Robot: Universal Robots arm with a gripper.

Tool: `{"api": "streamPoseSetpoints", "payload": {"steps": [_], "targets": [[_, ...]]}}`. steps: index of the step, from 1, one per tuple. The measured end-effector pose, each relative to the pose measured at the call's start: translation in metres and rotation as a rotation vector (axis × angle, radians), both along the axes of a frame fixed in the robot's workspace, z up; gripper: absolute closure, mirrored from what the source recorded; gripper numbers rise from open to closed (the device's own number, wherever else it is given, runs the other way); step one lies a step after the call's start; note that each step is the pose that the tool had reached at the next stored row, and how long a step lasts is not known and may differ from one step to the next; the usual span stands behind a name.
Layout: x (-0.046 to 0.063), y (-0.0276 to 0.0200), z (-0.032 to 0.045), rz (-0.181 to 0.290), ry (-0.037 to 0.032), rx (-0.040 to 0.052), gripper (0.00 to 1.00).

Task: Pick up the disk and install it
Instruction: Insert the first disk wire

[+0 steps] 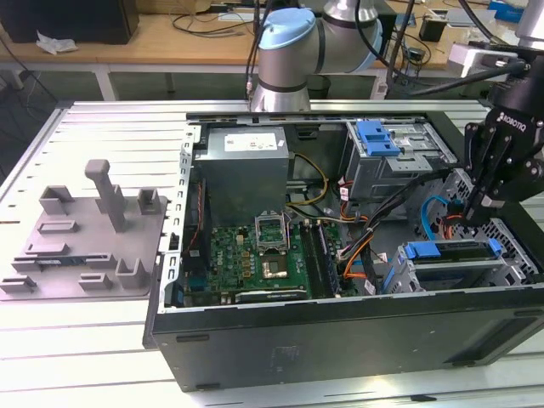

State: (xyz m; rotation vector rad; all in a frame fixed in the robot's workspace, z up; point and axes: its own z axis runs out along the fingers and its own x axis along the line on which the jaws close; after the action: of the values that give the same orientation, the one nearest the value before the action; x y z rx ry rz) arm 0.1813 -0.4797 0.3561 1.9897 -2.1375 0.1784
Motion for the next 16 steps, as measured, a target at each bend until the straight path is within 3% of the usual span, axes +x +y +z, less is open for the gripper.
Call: {"api": "streamPoseSetpoints", "payload": {"steps": [1,10,12,16], "targets": [[0.0,-0.0028,0.0,0.007,-0.0031,0.0135,0.84],[-0.002,-0.0142,0.0,0.025,-0.0124,0.0515,0.84],[-0.002,-0.0188,0.0,0.029,-0.0163,0.0686,0.84],[-0.003,-0.024,0.0,0.03,-0.0234,0.094,0.84]]}}
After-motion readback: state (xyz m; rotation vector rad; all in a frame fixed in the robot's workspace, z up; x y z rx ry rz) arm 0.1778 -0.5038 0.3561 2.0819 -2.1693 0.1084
